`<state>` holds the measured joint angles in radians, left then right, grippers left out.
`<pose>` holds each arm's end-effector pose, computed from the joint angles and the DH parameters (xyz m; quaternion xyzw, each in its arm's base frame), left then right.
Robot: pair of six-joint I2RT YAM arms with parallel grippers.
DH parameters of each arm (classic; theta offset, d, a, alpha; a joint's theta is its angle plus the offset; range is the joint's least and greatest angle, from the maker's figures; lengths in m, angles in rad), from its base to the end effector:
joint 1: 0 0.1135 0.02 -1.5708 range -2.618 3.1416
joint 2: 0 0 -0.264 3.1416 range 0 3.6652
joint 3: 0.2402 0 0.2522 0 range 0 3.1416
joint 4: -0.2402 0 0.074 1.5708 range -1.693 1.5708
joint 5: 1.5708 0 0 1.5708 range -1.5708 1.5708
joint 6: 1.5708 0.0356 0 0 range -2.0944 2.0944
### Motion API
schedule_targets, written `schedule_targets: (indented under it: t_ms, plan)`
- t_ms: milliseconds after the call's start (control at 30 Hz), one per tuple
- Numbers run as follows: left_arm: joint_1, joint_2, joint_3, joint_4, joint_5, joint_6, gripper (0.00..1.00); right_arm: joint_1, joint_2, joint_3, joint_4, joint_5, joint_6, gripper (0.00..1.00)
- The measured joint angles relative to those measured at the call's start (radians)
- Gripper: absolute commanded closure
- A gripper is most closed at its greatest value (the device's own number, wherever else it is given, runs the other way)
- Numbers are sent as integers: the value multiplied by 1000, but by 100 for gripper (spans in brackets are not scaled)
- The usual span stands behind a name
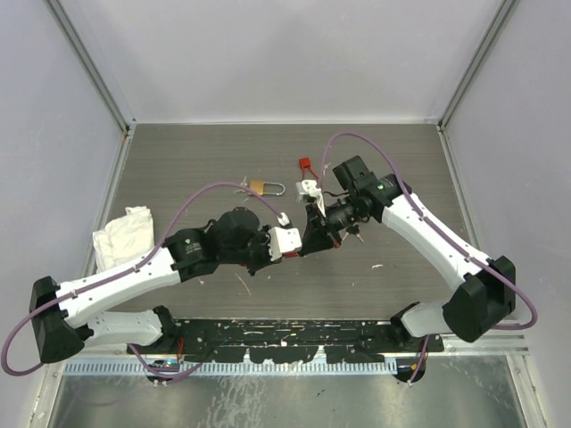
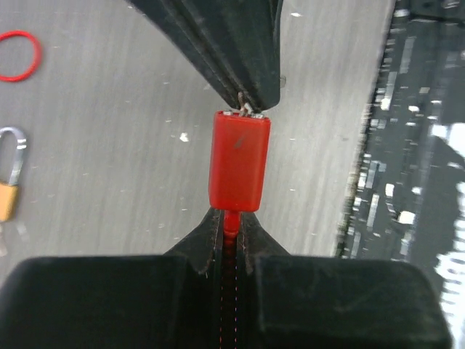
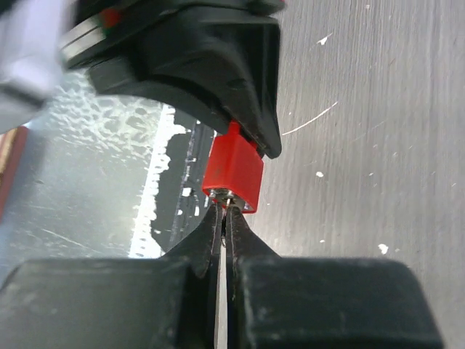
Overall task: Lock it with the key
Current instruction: Lock the lock.
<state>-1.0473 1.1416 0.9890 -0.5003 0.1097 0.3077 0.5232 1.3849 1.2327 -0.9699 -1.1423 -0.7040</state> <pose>0.1207 -0.2170 0.3092 0.5801 0.6822 -0.2057 0.3947 0.2099 0.1584 0.3151 -0.5706 0.6013 0.5080 0.2340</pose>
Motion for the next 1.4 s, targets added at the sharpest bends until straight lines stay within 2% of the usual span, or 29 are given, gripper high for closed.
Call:
schedule_targets:
  t_ms: [67, 167, 233, 300, 367, 433, 500, 600, 633, 767, 867, 967, 1033, 1100, 1233, 1300, 1400]
  plan:
    - [60, -6, -4, -7, 137, -14, 100, 38, -37, -11, 20, 39, -39, 99]
    - [207, 13, -10, -16, 473, -89, 100, 124, -151, -50, 100, 167, -118, 99]
    - [267, 52, -7, -11, 672, -142, 100, 166, -213, -54, 120, 248, -167, 99]
    - [289, 99, 7, -19, 769, -164, 100, 185, -235, -56, 113, 296, -184, 99]
    - [297, 140, 26, -41, 784, -162, 100, 185, -230, -65, 113, 321, -175, 99]
    - [290, 153, 32, -63, 743, -156, 100, 179, -208, -70, 112, 327, -145, 99]
    - [256, 133, 34, -77, 635, -136, 100, 155, -179, -70, 110, 298, -106, 99]
    - [157, 59, 23, -60, 373, -104, 100, 80, -119, -61, 99, 181, -55, 99]
    - [104, 17, 4, -35, 247, -84, 100, 58, -97, -51, 88, 137, -43, 99]
    - [-22, -69, -55, 29, -26, -20, 100, 16, -24, -16, 36, -5, -26, 99]
    - [-53, -79, -72, 46, -90, 15, 100, 13, -10, -14, 23, -24, -45, 99]
    - [-51, -82, -79, 63, -83, 30, 100, 17, -28, -15, 26, -5, -66, 99]
    - [-13, -85, -80, 64, 9, 26, 100, 42, -63, -19, 38, 40, -85, 99]
    - [61, -85, -81, 61, 165, 5, 100, 85, -124, -38, 74, 110, -112, 99]
    - [259, 0, -55, 61, 646, -114, 100, 161, -230, -53, 129, 241, -178, 99]
    - [293, 75, -26, 50, 780, -147, 100, 165, -246, -53, 118, 277, -193, 99]
    - [312, 187, 18, 8, 882, -165, 100, 168, -242, -53, 82, 329, -197, 99]
